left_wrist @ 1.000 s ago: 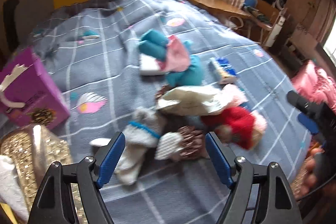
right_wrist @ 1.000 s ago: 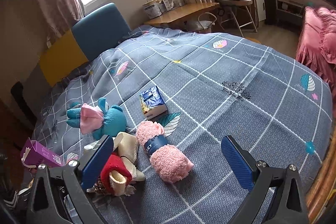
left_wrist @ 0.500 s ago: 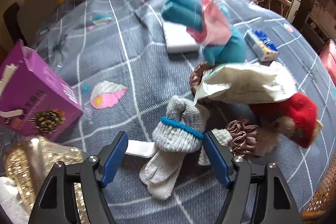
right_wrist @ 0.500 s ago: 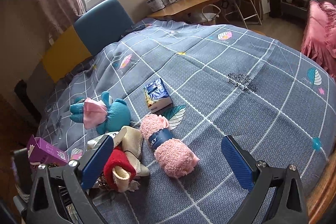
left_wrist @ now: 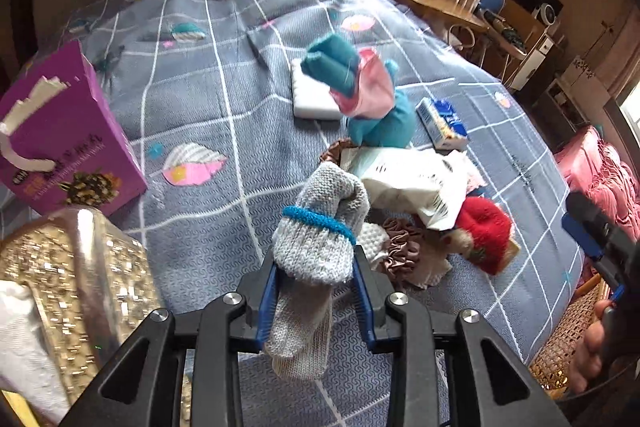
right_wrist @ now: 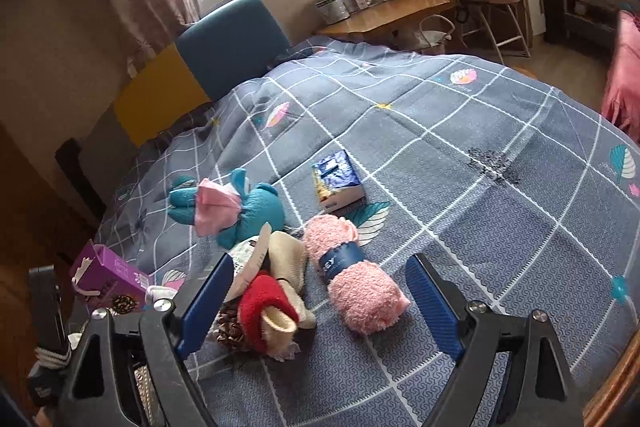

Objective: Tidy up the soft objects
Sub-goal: 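Drop the glove into the gold tray while the right gripper grasps the white towel, then carry the white towel with scrunchie in the right gripper and drop it into the gold tray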

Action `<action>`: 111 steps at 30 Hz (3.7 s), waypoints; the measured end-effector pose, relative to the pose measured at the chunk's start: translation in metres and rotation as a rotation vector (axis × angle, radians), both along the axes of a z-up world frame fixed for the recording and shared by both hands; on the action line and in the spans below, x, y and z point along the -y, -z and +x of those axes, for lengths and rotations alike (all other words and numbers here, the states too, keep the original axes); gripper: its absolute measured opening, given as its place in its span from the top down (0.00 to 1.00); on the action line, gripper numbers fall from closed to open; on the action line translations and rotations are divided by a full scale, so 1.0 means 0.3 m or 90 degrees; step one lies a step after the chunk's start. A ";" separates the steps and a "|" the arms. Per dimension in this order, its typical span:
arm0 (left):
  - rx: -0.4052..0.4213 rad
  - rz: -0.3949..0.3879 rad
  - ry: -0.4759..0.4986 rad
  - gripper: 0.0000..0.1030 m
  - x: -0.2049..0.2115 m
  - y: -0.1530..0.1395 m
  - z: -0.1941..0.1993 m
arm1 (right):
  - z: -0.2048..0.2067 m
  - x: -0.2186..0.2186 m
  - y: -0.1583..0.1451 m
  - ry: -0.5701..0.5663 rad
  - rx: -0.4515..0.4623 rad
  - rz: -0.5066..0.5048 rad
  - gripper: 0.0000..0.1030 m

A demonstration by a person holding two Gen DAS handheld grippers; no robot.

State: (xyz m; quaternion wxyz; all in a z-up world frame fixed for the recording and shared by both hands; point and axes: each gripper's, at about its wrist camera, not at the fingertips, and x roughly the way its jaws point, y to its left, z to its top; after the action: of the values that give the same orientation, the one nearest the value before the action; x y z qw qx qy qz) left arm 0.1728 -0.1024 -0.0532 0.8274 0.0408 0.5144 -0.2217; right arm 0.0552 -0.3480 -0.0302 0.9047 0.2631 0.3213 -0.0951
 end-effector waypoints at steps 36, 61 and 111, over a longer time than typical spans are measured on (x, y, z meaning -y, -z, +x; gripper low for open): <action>0.047 -0.008 -0.465 0.57 -1.190 -0.028 -0.055 | 0.396 -0.376 0.321 -0.324 -0.295 -0.221 0.50; 0.083 -0.011 -0.392 0.29 -1.106 0.066 -0.452 | 0.342 -0.529 0.096 -0.368 -0.233 -0.213 0.81; 0.159 0.047 -0.464 0.28 -1.216 -0.028 -0.618 | 0.169 -1.660 0.110 -0.809 -0.163 -0.202 0.55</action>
State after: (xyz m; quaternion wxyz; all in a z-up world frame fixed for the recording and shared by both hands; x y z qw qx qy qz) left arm -0.0127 0.2623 -0.0448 0.9063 -0.0883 0.3978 0.1121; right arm 0.1058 0.1501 -0.0633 0.7671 -0.1268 0.5011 0.3800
